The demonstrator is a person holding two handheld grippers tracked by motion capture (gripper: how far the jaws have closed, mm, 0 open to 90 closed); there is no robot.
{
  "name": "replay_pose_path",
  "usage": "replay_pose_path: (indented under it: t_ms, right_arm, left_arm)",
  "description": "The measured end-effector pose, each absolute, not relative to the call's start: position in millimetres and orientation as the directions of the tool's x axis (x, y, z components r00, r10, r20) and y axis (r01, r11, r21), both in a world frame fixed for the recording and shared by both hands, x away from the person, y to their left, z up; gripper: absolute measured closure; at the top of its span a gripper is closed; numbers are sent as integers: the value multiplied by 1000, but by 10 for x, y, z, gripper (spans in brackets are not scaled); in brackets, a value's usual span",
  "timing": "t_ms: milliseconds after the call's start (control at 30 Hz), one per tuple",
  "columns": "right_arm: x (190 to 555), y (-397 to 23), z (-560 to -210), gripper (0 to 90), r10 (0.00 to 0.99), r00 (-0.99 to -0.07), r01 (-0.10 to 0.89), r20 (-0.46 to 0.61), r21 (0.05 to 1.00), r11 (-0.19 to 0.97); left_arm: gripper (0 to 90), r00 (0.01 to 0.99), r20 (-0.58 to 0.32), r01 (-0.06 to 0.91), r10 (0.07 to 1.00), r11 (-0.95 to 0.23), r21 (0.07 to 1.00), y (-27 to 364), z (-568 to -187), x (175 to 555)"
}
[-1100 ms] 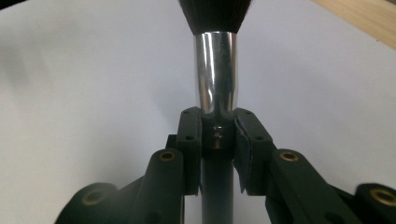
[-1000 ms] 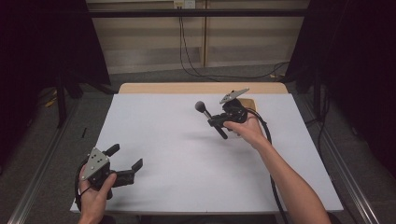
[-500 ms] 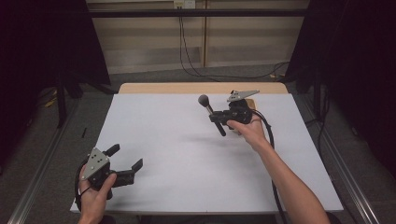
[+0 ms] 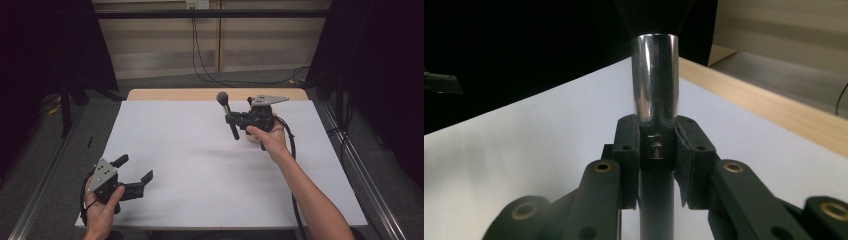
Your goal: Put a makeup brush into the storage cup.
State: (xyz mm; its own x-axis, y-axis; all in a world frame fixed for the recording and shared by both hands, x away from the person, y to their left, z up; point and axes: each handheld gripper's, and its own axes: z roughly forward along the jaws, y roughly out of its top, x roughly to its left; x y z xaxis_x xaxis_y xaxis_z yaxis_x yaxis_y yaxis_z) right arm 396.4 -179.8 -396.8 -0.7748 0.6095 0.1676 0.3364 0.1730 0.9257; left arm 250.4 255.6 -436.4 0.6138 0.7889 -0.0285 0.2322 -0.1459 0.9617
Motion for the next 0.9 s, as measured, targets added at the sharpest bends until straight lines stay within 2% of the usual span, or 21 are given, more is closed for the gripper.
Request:
replay_pose_path:
  t_ms: [900]
  right_arm:
    - [3901,-2116,-3688,736,653,-737,284,175,957,64]
  left_arm:
    - [19,613,-26,230,790,-147,962,2553,-4363,2506]
